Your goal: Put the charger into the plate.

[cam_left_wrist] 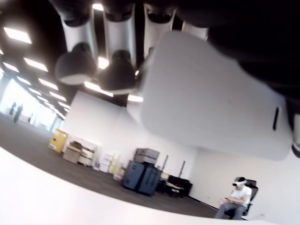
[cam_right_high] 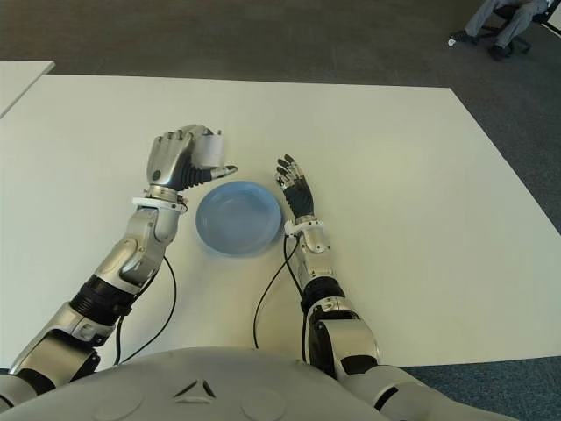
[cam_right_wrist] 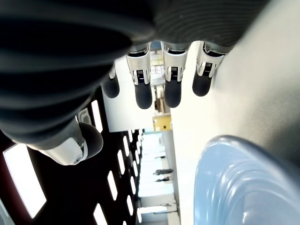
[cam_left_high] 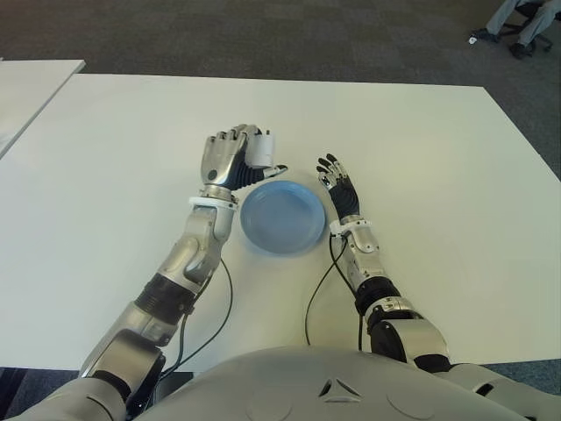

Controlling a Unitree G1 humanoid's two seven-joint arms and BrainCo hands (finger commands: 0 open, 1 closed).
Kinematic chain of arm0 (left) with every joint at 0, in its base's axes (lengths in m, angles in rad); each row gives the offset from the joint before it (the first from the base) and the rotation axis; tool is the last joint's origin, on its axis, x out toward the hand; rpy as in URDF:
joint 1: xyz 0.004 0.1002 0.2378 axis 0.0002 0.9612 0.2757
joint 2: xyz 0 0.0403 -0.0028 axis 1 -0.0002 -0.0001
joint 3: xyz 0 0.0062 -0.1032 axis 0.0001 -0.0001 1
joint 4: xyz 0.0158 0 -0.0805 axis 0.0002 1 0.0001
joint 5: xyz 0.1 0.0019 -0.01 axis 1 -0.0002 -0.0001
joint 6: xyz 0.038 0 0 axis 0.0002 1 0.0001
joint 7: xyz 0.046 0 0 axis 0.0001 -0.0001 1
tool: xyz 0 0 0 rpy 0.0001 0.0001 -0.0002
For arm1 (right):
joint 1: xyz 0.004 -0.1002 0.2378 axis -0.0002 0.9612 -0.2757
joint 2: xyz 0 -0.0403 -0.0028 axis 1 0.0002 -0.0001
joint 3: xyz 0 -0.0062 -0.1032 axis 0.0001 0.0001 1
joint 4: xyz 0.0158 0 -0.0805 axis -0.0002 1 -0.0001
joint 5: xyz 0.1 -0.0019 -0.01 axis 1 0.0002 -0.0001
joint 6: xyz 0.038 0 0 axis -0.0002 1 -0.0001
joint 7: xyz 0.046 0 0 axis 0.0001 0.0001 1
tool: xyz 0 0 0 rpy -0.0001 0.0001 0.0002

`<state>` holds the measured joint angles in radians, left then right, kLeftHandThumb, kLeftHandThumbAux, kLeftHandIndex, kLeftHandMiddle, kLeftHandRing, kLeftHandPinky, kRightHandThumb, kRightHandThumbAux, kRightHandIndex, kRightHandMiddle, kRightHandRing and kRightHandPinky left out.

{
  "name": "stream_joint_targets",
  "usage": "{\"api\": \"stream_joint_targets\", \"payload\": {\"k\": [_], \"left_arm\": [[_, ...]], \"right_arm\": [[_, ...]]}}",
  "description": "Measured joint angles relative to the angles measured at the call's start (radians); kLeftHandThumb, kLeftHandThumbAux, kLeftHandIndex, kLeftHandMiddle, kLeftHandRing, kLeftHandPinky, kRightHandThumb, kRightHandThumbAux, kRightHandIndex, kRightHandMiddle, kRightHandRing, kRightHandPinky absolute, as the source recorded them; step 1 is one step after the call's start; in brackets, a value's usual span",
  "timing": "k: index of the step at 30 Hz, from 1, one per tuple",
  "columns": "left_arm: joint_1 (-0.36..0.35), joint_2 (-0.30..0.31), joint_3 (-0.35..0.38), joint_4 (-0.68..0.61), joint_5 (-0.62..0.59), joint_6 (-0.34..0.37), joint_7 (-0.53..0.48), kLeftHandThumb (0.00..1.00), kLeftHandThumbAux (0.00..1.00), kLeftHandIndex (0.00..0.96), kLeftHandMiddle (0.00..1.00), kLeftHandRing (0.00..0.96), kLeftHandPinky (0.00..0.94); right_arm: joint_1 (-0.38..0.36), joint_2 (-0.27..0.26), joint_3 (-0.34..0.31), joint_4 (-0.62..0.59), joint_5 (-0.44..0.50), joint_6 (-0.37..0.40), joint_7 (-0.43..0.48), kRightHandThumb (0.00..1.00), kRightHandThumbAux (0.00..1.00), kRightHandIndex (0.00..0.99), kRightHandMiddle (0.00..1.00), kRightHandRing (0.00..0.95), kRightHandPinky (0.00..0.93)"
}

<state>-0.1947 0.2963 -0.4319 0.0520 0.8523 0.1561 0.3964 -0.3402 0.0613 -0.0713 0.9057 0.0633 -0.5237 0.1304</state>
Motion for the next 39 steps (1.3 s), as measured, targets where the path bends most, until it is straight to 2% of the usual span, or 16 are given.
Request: {"api": "stream_joint_targets", "payload": {"k": [9,20,34,37,39], "left_arm": [[0.003,-0.006,-0.056,0.073,0.023,-0.074,0.002,0.739,0.694,0.444,0.85,0.846,0.86],[0.041,-0.005,-0.1,0.078,0.06,-0.131,0.003,0.737,0.695,0.443,0.846,0.842,0.855],[0.058,0.005,-0.128,0.14,0.083,-0.204,0.029,0.736,0.695,0.443,0.846,0.843,0.855],[0.058,0.007,-0.128,0.157,0.077,-0.241,0.046,0.733,0.695,0.443,0.831,0.821,0.816],[0.057,0.006,-0.127,0.171,0.069,-0.267,0.057,0.716,0.695,0.437,0.767,0.749,0.722]], "right_arm": [[0.001,0.004,-0.007,-0.002,0.001,0.0,-0.004,0.0,0.546,0.054,0.135,0.097,0.081],[0.007,0.017,-0.013,-0.012,0.001,0.0,-0.019,0.0,0.571,0.045,0.121,0.088,0.06],[0.013,0.017,-0.016,-0.02,0.001,0.001,-0.013,0.0,0.592,0.031,0.103,0.075,0.056],[0.013,0.017,-0.016,-0.021,0.001,0.001,-0.012,0.0,0.594,0.029,0.103,0.074,0.053],[0.013,0.017,-0.016,-0.021,0.001,0.001,-0.01,0.0,0.596,0.027,0.101,0.072,0.046]]}}
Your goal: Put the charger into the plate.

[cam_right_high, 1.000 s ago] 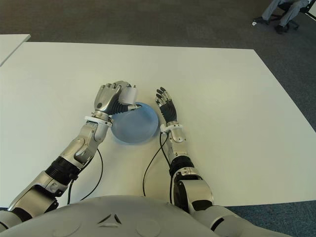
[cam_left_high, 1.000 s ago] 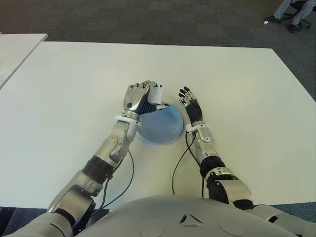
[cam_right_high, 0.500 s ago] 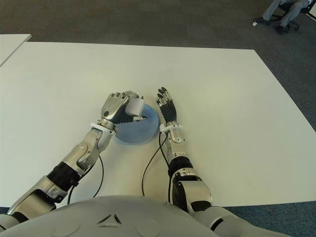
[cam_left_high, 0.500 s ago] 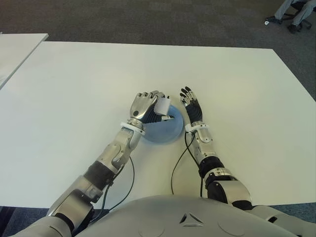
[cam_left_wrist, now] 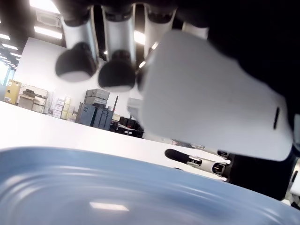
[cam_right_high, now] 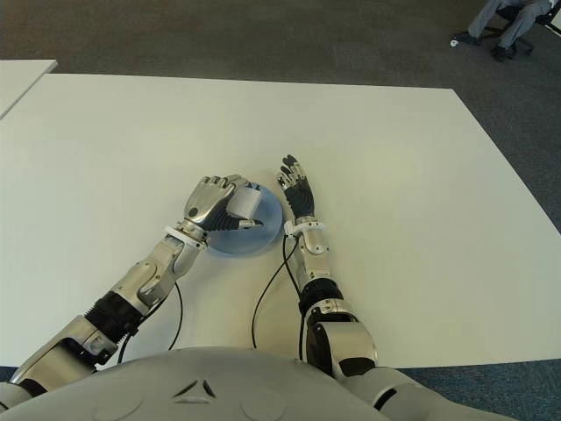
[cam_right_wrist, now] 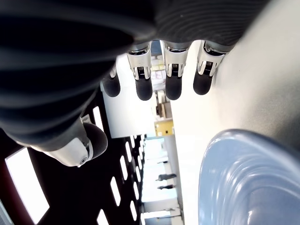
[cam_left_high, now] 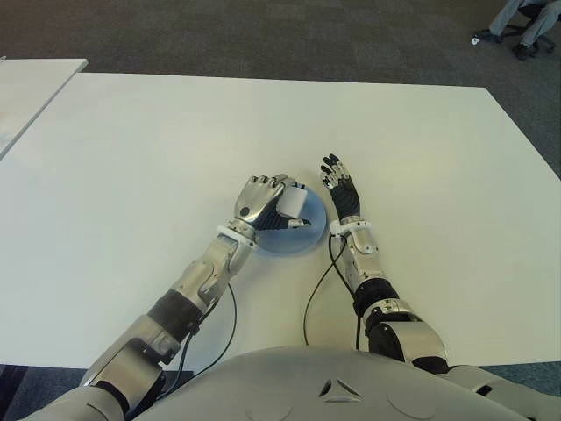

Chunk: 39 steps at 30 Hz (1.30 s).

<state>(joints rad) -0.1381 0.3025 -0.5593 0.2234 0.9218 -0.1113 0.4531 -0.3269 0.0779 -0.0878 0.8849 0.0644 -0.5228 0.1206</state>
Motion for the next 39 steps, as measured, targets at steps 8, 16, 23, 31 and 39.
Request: {"api": "stream_joint_targets", "payload": {"k": [8,16,23,31,39], "left_arm": [[-0.008,0.016,0.001,0.035,-0.052,-0.077,-0.072,0.267,0.412,0.104,0.118,0.103,0.099],[0.009,0.072,0.027,-0.074,-0.063,-0.081,-0.192,0.159,0.301,0.004,0.005,0.004,0.004],[0.009,0.074,0.036,-0.107,-0.064,-0.089,-0.198,0.141,0.283,0.0,0.0,0.0,0.0],[0.009,0.08,0.038,-0.129,-0.057,-0.11,-0.208,0.127,0.3,0.0,0.0,0.0,0.0],[0.009,0.087,0.04,-0.146,-0.056,-0.119,-0.214,0.115,0.321,0.0,0.0,0.0,0.0]], "right_arm": [[0.001,0.0,0.0,-0.001,0.0,0.0,0.003,0.0,0.605,0.022,0.1,0.073,0.045],[0.001,0.0,-0.002,-0.003,0.0,0.0,0.004,0.0,0.609,0.021,0.104,0.074,0.031],[0.002,0.0,-0.001,-0.011,0.0,0.002,0.004,0.0,0.586,0.014,0.096,0.065,0.004],[0.005,-0.002,0.004,-0.017,-0.002,0.009,0.003,0.0,0.559,0.001,0.1,0.061,0.0],[0.006,-0.002,0.005,-0.024,-0.001,0.021,0.0,0.0,0.562,0.0,0.117,0.088,0.0]]}}
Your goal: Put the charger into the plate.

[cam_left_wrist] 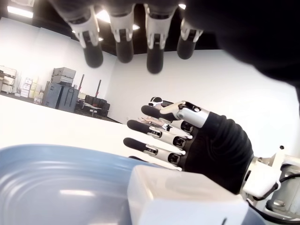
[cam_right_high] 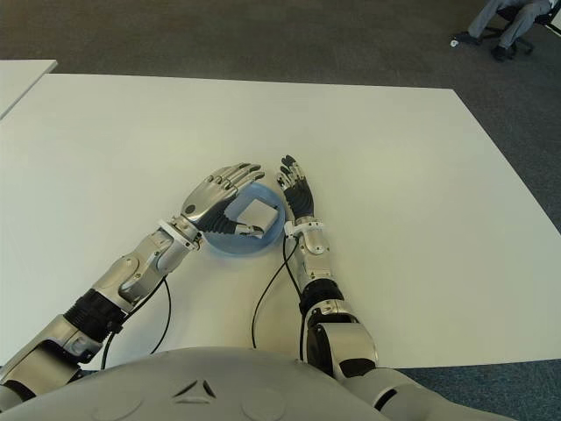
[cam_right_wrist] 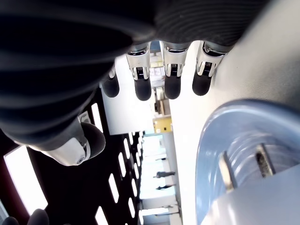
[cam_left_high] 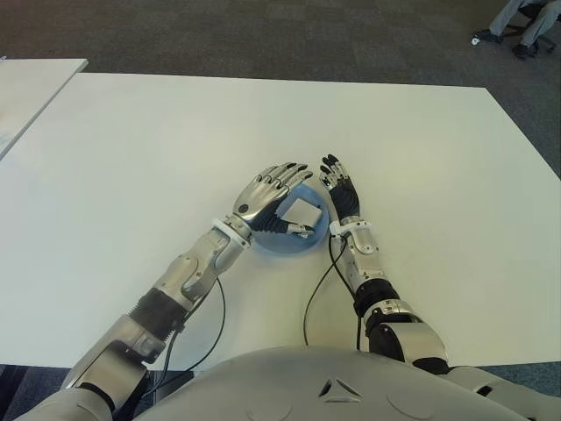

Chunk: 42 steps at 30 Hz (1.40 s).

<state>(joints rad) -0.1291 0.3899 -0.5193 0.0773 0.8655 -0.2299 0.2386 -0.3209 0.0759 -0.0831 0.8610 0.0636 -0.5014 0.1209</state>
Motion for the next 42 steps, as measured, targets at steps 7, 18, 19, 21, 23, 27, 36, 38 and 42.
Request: {"api": "stream_joint_targets", "payload": {"k": [7,18,19,21,23,27,36,38,42], "left_arm": [[0.005,0.01,0.001,-0.016,0.002,0.0,-0.01,0.113,0.349,0.005,0.0,0.0,0.0],[0.017,0.011,0.013,-0.052,0.01,0.0,-0.011,0.164,0.404,0.044,0.0,0.0,0.0],[0.018,0.011,0.018,-0.054,0.01,0.0,-0.011,0.169,0.408,0.046,0.0,0.0,0.0],[0.021,0.011,0.035,-0.06,0.01,0.001,-0.011,0.191,0.435,0.066,0.0,0.0,0.0],[0.025,0.008,0.047,-0.066,-0.006,-0.001,-0.012,0.178,0.445,0.069,0.002,0.0,0.0],[0.031,-0.012,0.124,-0.087,-0.16,-0.012,-0.05,0.129,0.46,0.05,0.02,0.0,0.0],[0.03,-0.088,0.267,-0.096,-0.533,-0.019,-0.159,0.071,0.636,0.044,0.047,0.002,0.004],[0.029,-0.113,0.303,-0.081,-0.623,-0.028,-0.179,0.062,0.679,0.048,0.056,0.015,0.029],[0.026,-0.173,0.391,-0.026,-0.783,-0.038,-0.197,0.051,0.737,0.055,0.076,0.049,0.076]], "right_arm": [[0.001,0.0,-0.001,-0.002,0.001,0.001,0.0,0.0,0.581,0.0,0.14,0.121,0.025],[0.001,0.0,-0.004,0.0,0.003,-0.004,0.0,0.0,0.574,0.0,0.152,0.13,0.006],[0.001,0.0,-0.004,0.0,0.003,-0.005,0.001,0.0,0.571,0.0,0.151,0.128,0.004],[0.001,0.0,-0.004,0.0,0.003,-0.005,0.004,0.0,0.578,0.0,0.149,0.121,0.015],[0.001,0.0,-0.005,0.0,0.01,-0.007,0.016,0.0,0.589,0.0,0.148,0.123,0.03],[0.003,-0.001,-0.006,-0.001,0.018,-0.015,0.032,0.0,0.586,0.0,0.153,0.124,0.007],[0.003,-0.002,-0.006,-0.004,0.016,-0.025,0.03,0.0,0.553,0.0,0.161,0.128,0.044],[0.003,-0.002,-0.006,-0.005,0.016,-0.024,0.03,0.0,0.561,0.0,0.162,0.127,0.042],[0.005,-0.002,-0.007,-0.006,0.017,-0.021,0.03,0.0,0.582,0.0,0.162,0.122,0.034]]}}
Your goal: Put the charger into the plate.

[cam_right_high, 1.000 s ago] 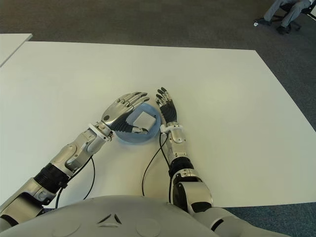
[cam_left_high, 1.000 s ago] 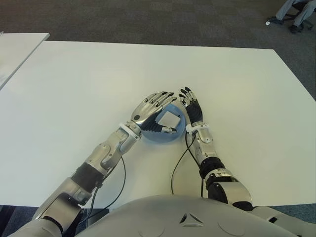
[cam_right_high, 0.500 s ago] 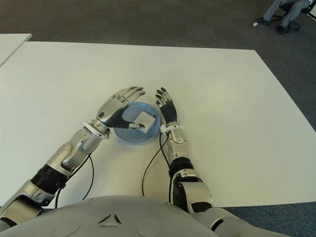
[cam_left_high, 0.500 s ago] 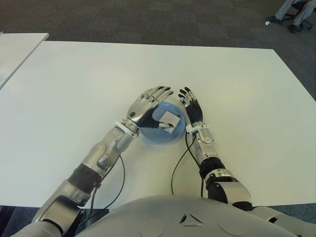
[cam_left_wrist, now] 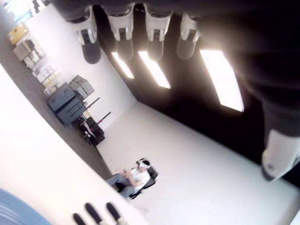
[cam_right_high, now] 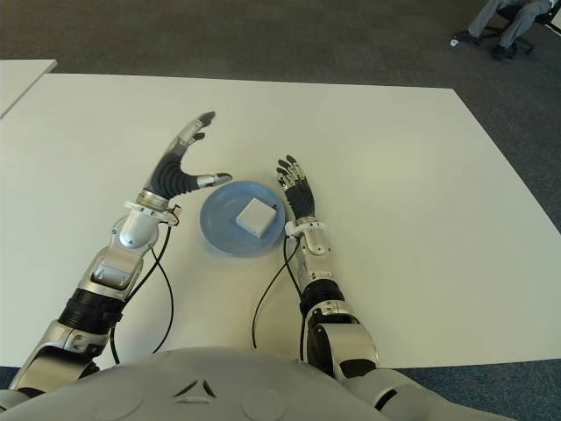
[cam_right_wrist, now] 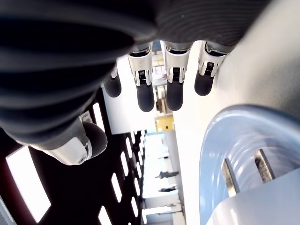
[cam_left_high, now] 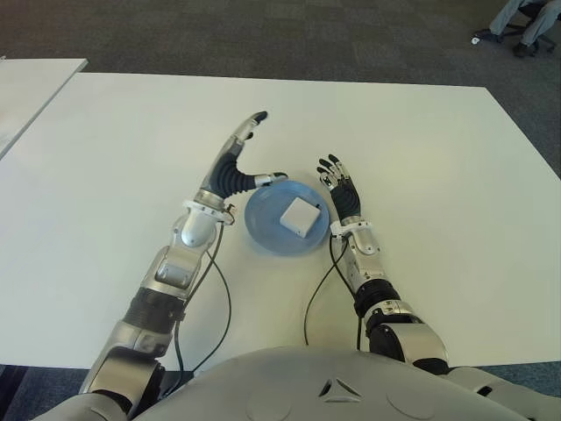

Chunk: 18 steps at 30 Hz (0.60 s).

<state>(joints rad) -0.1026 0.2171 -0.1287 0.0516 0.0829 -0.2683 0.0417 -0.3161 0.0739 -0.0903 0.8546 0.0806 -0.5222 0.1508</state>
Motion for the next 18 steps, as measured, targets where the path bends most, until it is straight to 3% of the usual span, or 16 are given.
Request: {"api": "stream_joint_targets", "payload": {"k": [6,13,18], "left_arm": [[0.015,-0.093,0.117,0.07,-0.135,-0.017,0.01,0.031,0.764,0.064,0.097,0.083,0.11],[0.048,-0.14,0.161,0.089,-0.152,-0.057,0.013,0.002,0.751,0.067,0.097,0.092,0.107],[0.053,-0.172,0.189,0.182,-0.18,-0.12,0.001,0.0,0.744,0.063,0.092,0.084,0.091]], "right_arm": [[0.017,-0.006,-0.004,-0.019,0.002,0.023,0.002,0.001,0.607,0.0,0.16,0.118,0.039],[0.035,-0.011,-0.005,-0.044,0.002,0.031,0.009,0.0,0.608,0.0,0.16,0.12,0.053],[0.044,-0.017,-0.005,-0.057,0.002,0.036,0.013,0.0,0.607,0.002,0.161,0.123,0.065]]}}
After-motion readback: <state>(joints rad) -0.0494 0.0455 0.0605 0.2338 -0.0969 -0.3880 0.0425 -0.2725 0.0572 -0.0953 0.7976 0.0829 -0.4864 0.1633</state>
